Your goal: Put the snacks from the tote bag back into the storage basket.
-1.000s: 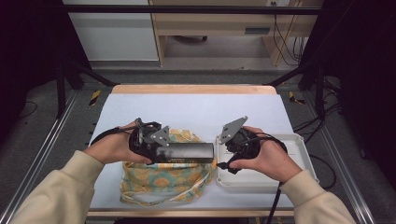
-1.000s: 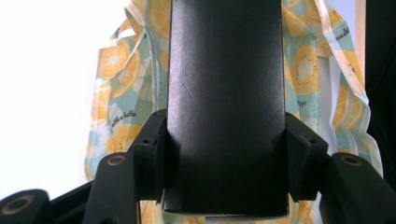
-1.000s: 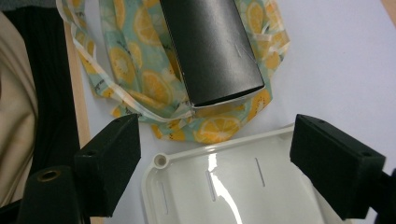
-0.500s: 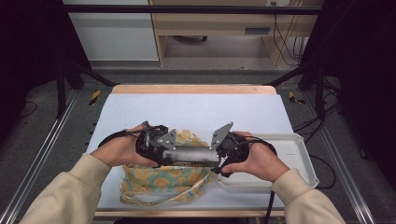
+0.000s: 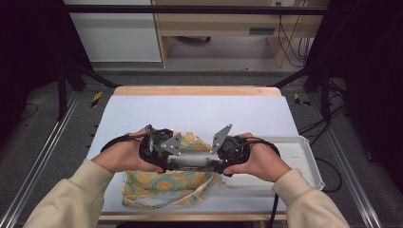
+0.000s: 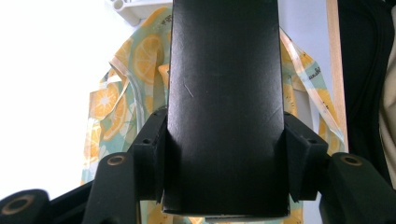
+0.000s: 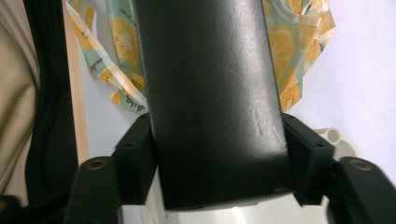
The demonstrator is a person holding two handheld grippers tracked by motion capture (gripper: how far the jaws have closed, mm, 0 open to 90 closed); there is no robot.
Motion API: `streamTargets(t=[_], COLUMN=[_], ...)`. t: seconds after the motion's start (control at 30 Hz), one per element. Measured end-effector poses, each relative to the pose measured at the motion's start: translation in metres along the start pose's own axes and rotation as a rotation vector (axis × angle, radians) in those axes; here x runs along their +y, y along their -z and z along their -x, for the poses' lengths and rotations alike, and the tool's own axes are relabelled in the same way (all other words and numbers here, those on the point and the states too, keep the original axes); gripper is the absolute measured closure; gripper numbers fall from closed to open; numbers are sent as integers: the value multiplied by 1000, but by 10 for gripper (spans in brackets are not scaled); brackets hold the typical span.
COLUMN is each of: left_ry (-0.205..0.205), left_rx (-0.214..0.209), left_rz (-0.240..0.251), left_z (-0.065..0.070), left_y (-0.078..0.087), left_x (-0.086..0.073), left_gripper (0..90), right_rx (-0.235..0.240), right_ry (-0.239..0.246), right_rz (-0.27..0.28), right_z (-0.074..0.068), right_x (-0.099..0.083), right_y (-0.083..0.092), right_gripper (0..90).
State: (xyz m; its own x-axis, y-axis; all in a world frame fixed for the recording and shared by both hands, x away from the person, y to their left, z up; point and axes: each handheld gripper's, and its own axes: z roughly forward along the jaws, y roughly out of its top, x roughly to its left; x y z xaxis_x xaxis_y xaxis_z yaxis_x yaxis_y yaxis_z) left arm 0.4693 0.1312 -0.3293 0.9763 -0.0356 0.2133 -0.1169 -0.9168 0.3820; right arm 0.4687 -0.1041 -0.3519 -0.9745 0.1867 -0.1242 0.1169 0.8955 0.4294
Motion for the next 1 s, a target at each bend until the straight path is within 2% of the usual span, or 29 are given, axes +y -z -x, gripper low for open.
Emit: streamTargets(t=[0.1,0.23,0.33,0.47,0.53,0.67,0.8,1.0], left_ry=[-8,-19,-5,48,81,136,167,208], left_rx=[3,10,25,33,50,66,77,86], left_rz=[1,1,17,64,73,81,86,95], left_z=[2,4,4,1,0,-6,-9,-17], left_y=[1,2,2,8,10,15,18,25], left_x=[-1,-3,-5,-9,-13,-27,-39,-61], left_gripper=[427,423,399,242,179,122,101,91], right_rx=[1,0,-8,-13,-15,-34,-46,-52], right_ry=[0,26,32,9,-4,-34,-44,-74], right_rz=[-5,-7,-2,10,17,7,-20,-18], right_z=[-2,-4,-5,-2,1,4,7,14], right_x=[1,2,3,-5,-13,-37,-60,-89], right_y=[-2,-2,-2,2,6,16,23,32], right_gripper=[392,406,412,414,414,414,413,413])
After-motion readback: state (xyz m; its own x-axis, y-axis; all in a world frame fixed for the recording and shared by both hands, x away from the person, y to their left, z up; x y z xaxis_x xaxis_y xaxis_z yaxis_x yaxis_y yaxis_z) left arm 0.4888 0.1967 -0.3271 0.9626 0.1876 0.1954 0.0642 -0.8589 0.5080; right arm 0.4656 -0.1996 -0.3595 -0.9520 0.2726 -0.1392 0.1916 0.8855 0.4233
